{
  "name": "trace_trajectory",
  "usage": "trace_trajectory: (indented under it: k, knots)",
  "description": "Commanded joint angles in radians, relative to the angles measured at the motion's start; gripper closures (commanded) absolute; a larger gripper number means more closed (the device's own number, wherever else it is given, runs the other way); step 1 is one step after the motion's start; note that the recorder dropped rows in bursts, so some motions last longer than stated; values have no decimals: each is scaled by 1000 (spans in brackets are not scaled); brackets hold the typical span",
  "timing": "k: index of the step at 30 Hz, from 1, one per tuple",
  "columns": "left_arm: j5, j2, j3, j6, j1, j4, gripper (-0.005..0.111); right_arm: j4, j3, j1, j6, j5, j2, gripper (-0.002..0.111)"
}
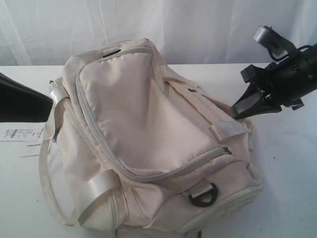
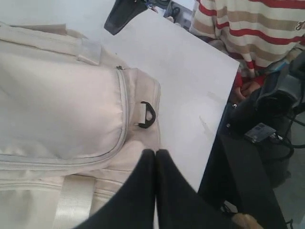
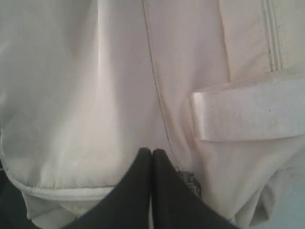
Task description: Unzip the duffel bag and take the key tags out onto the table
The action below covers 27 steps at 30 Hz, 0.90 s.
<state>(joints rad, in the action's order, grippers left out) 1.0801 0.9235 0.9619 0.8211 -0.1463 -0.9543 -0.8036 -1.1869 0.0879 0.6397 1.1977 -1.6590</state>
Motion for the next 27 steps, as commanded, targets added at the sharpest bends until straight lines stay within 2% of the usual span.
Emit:
trace_trajectory:
  k: [1, 4, 6, 9, 13, 15, 21, 27]
  knots:
    - [4, -2, 9, 5, -28, -10, 107, -16, -9, -19, 31, 23, -39, 108]
    - [-14, 9, 9, 5, -48, -10, 107, 1, -9, -19, 36, 23, -43, 106]
    - [-16, 26, 9, 5, -65, -10, 107, 36, -9, -19, 36, 23, -43, 100]
    - [-16, 56, 9, 5, -94, -28, 107, 68, -9, -19, 29, 23, -43, 82]
    - [-18, 102, 9, 5, -143, -32, 107, 141, -9, -19, -28, 23, -43, 45]
    - [-33, 129, 9, 5, -170, -32, 107, 167, -9, -19, -85, 18, -43, 34]
    - [-111, 202, 9, 5, -257, -39, 107, 150, -9, -19, -302, -62, -48, 33]
    - [-205, 242, 9, 7, -328, -39, 107, 96, -9, -19, -383, -38, -123, 33]
